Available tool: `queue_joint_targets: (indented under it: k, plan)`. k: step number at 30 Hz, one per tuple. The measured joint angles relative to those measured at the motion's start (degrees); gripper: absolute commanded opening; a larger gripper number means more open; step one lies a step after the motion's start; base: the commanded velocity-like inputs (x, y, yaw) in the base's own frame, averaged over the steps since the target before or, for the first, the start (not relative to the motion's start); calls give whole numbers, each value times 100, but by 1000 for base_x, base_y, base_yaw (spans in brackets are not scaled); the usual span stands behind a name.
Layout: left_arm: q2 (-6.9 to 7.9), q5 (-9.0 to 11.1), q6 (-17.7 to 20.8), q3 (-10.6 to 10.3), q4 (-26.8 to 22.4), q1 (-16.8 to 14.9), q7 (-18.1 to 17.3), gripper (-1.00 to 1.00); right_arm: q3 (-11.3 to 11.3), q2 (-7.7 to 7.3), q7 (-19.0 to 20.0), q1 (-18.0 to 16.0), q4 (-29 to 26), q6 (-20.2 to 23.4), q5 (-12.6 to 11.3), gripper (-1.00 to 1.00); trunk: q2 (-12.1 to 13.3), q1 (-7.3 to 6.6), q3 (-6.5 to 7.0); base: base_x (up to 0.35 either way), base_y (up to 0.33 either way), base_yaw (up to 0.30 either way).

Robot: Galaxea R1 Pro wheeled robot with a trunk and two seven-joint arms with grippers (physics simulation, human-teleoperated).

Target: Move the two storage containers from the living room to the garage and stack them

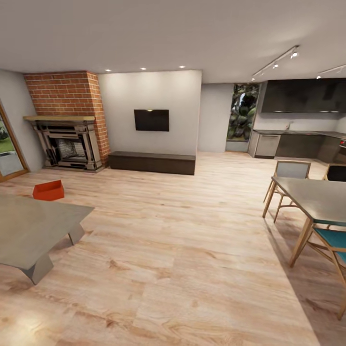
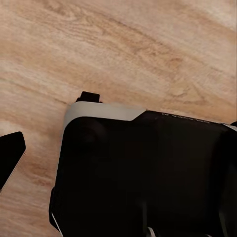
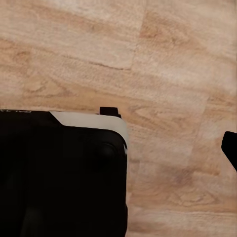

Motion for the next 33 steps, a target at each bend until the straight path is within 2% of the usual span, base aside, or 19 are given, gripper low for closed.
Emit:
queue_joint_targets:
  k: [33]
  plan:
    - [9,-1,32,0,0,0,-4,100,-13,-7,5,0,0,-7,-25,100,0,0,0,323,71,0]
